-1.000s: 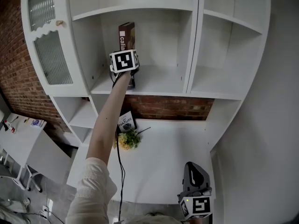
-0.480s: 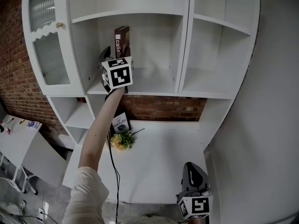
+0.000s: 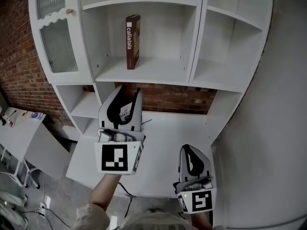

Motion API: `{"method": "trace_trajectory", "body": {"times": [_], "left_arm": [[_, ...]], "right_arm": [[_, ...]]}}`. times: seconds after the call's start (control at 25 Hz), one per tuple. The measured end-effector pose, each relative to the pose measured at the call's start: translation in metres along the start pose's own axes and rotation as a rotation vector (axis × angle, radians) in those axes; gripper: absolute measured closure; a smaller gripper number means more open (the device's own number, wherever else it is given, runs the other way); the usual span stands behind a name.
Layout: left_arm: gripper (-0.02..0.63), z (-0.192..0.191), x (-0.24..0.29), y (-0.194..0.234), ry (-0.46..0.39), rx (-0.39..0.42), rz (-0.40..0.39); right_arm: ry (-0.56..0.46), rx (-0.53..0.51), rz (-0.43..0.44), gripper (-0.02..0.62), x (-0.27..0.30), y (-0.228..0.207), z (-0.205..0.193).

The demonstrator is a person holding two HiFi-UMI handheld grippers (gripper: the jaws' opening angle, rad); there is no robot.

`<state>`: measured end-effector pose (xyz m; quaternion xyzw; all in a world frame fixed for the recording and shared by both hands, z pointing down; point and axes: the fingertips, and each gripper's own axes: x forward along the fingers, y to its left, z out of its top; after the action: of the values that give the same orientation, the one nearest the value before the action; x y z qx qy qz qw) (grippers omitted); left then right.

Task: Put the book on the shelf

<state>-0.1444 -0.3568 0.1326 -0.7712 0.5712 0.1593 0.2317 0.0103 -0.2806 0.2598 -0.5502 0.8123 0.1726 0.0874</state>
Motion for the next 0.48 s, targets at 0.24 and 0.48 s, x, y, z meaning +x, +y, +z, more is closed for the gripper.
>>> {"method": "trace_trajectory", "body": {"times": [0.24, 0.48], "left_arm": [[0.592, -0.049, -0.108, -0.011, 0.129, 0.018, 0.113], [0.594, -0.101, -0.183, -0.028, 0.304, -0.024, 0.15]], "right_arm": [[-0.091, 0.01, 0.044, 0.577, 0.013, 0.041, 0.013], [0.002, 0.063, 0.19, 0.578, 0.005, 0.086, -0.018]]}}
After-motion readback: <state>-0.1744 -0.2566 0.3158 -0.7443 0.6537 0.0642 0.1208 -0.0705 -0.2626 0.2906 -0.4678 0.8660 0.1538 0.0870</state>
